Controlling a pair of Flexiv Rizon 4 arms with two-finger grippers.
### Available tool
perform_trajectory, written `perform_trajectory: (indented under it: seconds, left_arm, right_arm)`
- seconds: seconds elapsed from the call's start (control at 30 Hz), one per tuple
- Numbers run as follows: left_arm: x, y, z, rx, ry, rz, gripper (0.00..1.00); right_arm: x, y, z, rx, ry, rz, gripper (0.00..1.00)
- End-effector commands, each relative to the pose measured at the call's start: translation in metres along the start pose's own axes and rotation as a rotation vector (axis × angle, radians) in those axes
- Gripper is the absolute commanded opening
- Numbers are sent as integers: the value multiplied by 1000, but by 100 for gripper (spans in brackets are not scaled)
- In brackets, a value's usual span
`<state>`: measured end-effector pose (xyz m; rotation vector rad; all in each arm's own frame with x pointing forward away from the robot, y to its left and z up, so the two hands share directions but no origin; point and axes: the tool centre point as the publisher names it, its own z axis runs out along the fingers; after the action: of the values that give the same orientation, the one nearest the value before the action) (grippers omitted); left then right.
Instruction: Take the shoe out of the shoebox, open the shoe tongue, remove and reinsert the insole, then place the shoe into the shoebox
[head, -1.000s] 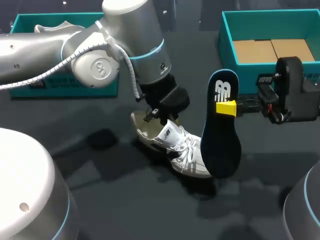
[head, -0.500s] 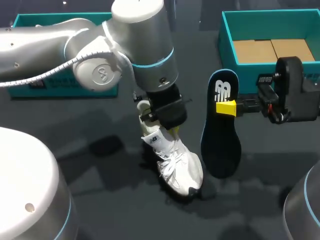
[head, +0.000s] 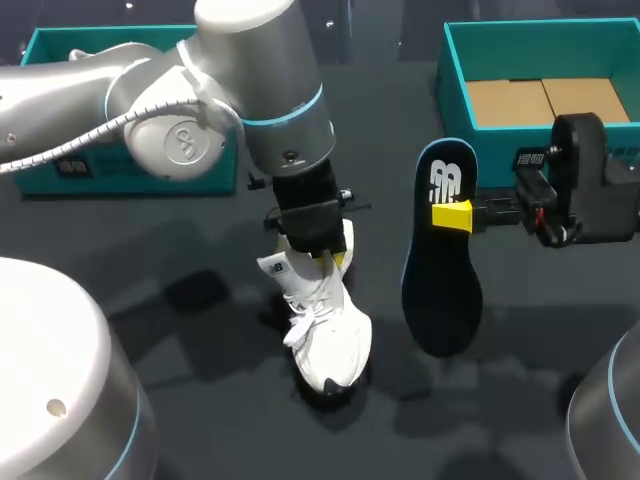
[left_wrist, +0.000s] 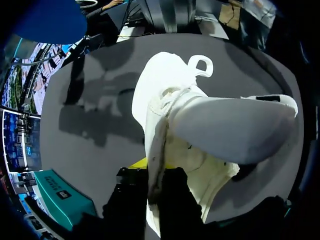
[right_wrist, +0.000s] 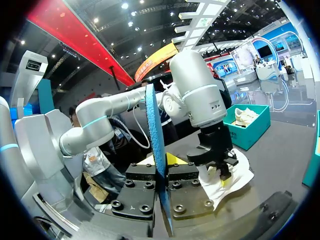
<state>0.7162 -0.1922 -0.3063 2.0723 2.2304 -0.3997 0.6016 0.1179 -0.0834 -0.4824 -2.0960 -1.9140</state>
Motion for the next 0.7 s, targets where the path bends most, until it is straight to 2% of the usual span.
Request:
perform_trajectory:
  seconds: [0.03,0.7]
  left_arm:
    - [3,-5,1,-1,-10,28,0]
    - [4,-28,33,-12,47,68,0]
  right_arm:
    - [0,-1,1,0,-1,0,0]
    - [0,-1,1,0,-1,0,0]
